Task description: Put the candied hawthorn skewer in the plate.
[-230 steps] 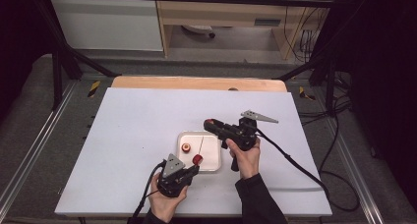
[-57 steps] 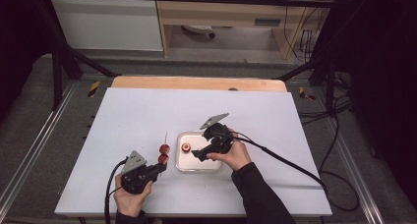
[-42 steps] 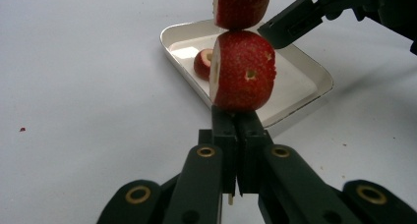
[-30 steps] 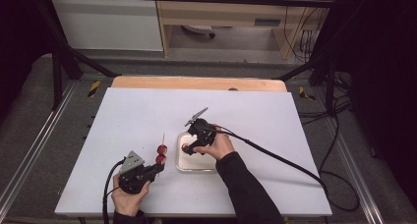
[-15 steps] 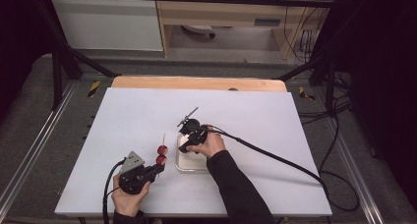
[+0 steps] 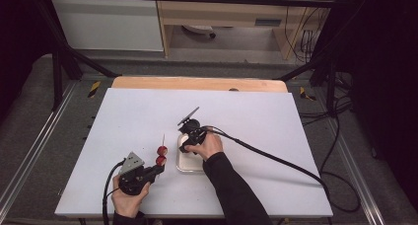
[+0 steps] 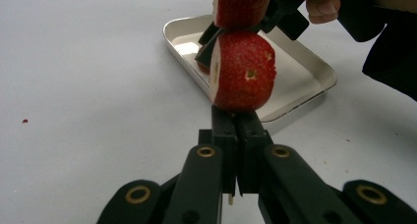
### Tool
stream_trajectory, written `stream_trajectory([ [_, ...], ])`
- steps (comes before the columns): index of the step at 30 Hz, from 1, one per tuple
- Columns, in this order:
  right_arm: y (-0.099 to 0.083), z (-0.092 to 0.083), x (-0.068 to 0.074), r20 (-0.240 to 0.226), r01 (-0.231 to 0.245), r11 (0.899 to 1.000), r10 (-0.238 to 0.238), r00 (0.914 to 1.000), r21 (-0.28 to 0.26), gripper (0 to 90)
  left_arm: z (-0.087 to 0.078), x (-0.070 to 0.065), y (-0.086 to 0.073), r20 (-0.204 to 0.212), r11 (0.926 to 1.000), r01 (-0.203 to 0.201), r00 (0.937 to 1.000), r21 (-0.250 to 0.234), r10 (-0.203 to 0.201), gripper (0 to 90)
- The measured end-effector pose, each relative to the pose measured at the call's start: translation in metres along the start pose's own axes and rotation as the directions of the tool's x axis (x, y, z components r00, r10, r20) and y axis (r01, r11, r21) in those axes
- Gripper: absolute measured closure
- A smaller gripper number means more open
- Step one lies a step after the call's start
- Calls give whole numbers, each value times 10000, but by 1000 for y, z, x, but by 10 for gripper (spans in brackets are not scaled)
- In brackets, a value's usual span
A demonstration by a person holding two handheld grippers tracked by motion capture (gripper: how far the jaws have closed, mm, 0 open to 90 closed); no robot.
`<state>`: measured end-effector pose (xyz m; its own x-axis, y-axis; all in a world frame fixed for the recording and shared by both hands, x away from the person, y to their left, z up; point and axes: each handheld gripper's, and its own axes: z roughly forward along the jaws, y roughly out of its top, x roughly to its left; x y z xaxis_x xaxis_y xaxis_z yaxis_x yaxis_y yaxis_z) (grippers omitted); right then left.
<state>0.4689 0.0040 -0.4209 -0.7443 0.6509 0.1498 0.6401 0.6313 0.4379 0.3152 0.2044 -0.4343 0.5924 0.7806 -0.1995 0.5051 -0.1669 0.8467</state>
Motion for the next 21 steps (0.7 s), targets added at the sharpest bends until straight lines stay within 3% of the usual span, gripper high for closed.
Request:
stream_trajectory([
  [4,-1,2,1,11,-69,10000,68,10000,25,599,0,0,0,5,10000,9,10000,0,-9,887],
  [13,-1,-4,1,51,-246,9996,247,9997,-129,613,1,-1,0,25,10000,-35,10000,13,35,887],
  [17,-1,-22,2,-51,-290,9971,287,9996,-698,613,3,-4,0,20,10000,-93,10000,-10,93,887],
  [21,-4,-47,3,-109,-329,9840,315,9994,-1748,613,5,-9,0,166,9999,-112,9998,-27,112,887],
])
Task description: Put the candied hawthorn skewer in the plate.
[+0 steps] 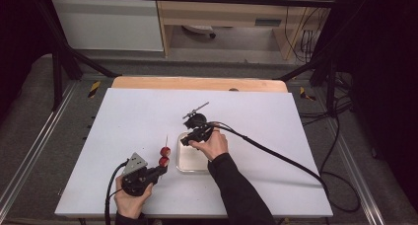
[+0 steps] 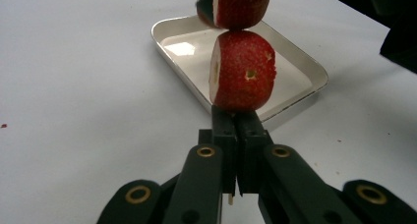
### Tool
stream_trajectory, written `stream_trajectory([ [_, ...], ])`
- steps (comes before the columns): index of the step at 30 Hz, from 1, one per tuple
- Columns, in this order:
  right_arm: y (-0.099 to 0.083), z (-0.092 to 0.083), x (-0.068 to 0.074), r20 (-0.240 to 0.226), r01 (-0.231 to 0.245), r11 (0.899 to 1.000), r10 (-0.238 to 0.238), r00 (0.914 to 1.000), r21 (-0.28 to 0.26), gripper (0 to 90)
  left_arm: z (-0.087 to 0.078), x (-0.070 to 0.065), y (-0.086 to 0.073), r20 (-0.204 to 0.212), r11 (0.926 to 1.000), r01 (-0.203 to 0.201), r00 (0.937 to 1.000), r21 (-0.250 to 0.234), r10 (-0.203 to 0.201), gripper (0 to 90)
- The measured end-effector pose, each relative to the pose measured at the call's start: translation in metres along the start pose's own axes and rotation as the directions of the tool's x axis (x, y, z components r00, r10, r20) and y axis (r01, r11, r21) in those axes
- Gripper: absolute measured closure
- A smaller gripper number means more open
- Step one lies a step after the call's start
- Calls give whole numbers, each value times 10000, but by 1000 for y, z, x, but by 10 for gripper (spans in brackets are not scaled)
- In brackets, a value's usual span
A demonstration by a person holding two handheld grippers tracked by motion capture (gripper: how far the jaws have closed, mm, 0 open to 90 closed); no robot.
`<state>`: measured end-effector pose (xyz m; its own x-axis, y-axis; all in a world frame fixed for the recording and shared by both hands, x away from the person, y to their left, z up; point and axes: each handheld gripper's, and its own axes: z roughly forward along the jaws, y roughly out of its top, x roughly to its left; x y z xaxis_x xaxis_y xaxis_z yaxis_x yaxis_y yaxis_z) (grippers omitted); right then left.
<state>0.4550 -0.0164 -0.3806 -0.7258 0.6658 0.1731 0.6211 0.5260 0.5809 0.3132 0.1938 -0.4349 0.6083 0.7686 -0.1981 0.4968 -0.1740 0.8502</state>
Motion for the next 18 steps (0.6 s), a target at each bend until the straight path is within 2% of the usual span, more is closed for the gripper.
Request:
stream_trajectory([
  [2,-2,-13,-1,-38,-48,9980,46,10000,-637,613,2,-3,1,26,10000,19,10000,-16,-19,887],
  [4,-6,-26,-4,-122,-43,9917,27,9999,-1288,613,5,-7,2,68,10000,-35,10000,20,35,887],
  [6,-12,-37,-6,-245,-70,9788,20,9997,-2045,613,9,-12,3,159,10000,-62,9999,42,61,887],
  [8,-18,-49,-9,-416,-150,9616,37,9991,-2740,613,13,-18,5,231,9999,-119,9997,108,117,887],
  [11,-30,-64,-11,-682,-278,9261,23,9977,-3762,613,19,-26,7,367,9997,-195,9991,143,190,887],
  [14,-42,-76,-14,-882,-458,8827,49,9961,-4678,613,24,-35,10,481,9995,-297,9984,122,291,887],
  [16,-48,-82,-17,-1174,-776,8487,184,9929,-5232,613,27,-40,13,538,9993,-358,9979,115,352,887],
  [18,-54,-87,-19,-1427,-1037,8194,270,9894,-5637,613,30,-45,16,583,9990,-432,9974,148,422,887],
])
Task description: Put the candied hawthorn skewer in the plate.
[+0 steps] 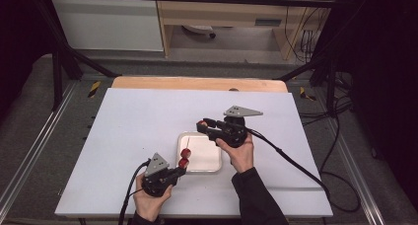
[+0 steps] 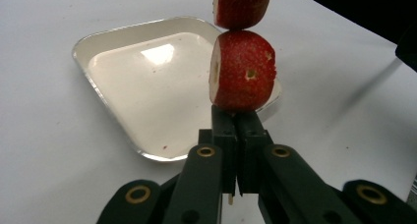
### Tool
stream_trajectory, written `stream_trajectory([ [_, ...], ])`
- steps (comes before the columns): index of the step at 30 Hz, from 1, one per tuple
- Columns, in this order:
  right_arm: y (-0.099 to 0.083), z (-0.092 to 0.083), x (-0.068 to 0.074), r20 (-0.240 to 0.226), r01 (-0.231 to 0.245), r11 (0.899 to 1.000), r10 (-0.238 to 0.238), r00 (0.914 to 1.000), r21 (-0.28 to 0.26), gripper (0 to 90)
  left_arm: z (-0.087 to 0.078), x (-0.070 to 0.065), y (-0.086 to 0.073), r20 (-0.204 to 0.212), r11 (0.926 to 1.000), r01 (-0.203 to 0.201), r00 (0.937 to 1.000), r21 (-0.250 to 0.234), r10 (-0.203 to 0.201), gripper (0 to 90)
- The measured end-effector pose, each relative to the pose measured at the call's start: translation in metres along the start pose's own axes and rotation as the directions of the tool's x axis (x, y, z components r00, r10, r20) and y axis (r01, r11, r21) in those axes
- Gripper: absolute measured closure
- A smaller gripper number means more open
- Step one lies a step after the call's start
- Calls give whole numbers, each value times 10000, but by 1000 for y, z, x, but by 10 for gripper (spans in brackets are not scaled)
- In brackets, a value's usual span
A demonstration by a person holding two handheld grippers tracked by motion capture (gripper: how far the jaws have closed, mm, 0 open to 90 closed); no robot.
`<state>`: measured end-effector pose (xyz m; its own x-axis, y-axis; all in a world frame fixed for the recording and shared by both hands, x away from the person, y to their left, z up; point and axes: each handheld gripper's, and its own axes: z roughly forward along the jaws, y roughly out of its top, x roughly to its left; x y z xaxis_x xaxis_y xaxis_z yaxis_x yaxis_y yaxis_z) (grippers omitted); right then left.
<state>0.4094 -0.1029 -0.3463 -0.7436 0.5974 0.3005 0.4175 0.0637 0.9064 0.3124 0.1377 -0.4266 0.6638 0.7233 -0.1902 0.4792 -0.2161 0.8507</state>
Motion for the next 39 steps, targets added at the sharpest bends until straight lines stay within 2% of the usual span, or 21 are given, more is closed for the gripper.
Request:
stream_trajectory([
  [6,-3,-13,0,-342,-295,9938,260,9991,-1068,613,9,-12,8,160,9999,-105,9998,47,105,887],
  [16,-5,-18,4,-611,-336,9871,243,9978,-1565,613,13,-20,17,287,10000,-23,9996,24,23,887],
  [39,-11,-16,9,-683,-125,9883,21,9977,-1518,614,16,-19,16,381,9997,235,9990,57,-237,887],
])
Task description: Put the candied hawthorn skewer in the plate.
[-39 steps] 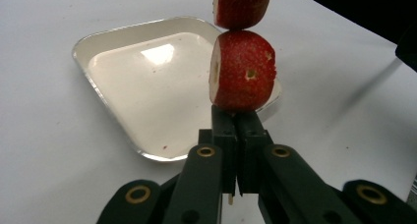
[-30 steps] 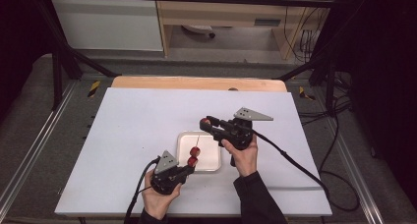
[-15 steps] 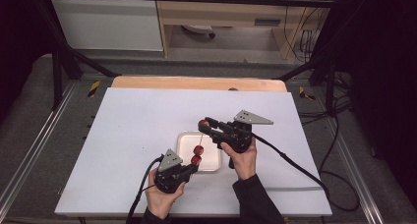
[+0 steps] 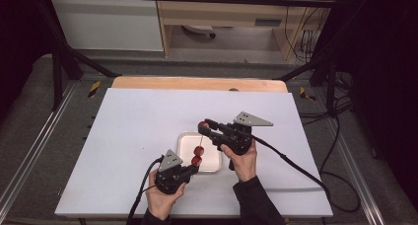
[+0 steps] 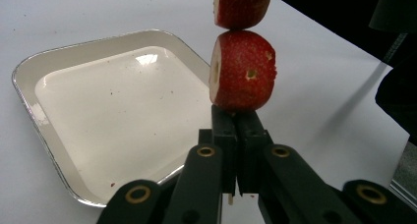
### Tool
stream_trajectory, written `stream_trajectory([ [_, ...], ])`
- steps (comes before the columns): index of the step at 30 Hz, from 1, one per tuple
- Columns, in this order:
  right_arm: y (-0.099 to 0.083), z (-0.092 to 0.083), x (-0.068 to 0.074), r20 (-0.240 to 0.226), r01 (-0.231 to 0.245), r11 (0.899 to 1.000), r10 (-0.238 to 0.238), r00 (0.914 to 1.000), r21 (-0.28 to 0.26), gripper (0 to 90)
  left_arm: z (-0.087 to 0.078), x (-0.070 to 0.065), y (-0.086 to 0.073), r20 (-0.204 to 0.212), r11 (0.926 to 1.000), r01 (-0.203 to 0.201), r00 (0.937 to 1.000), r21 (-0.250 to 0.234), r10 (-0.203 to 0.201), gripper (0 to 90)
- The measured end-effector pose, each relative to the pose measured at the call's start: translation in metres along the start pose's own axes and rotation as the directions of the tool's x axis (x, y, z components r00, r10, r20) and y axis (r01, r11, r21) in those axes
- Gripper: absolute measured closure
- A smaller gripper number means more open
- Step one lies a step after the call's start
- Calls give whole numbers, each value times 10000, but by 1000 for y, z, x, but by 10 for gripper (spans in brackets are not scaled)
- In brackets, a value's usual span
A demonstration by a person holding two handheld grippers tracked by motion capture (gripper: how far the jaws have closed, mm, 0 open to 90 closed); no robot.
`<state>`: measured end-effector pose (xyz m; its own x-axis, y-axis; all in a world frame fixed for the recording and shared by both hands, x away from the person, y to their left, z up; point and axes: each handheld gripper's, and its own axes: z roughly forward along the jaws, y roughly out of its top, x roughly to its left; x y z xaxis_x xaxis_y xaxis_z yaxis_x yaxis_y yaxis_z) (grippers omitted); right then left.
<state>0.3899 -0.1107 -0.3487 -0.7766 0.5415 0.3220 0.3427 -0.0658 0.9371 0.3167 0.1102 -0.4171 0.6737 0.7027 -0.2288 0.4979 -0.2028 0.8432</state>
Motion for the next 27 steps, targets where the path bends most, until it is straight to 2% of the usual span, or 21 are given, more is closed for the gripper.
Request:
stream_trajectory([
  [12,-2,2,-1,45,65,9999,-66,10000,116,614,0,1,0,38,9999,129,9999,-1,-129,887],
  [18,-6,4,1,-9,148,9997,-147,9999,216,614,-1,1,2,208,9989,476,9987,-59,-474,887],
  [23,-10,4,4,35,465,9988,-466,9989,164,614,0,1,1,333,9963,857,9958,9,-857,888],
  [27,-11,3,6,182,738,9972,-739,9971,111,614,0,1,0,294,9942,1066,9939,-118,-1062,887],
])
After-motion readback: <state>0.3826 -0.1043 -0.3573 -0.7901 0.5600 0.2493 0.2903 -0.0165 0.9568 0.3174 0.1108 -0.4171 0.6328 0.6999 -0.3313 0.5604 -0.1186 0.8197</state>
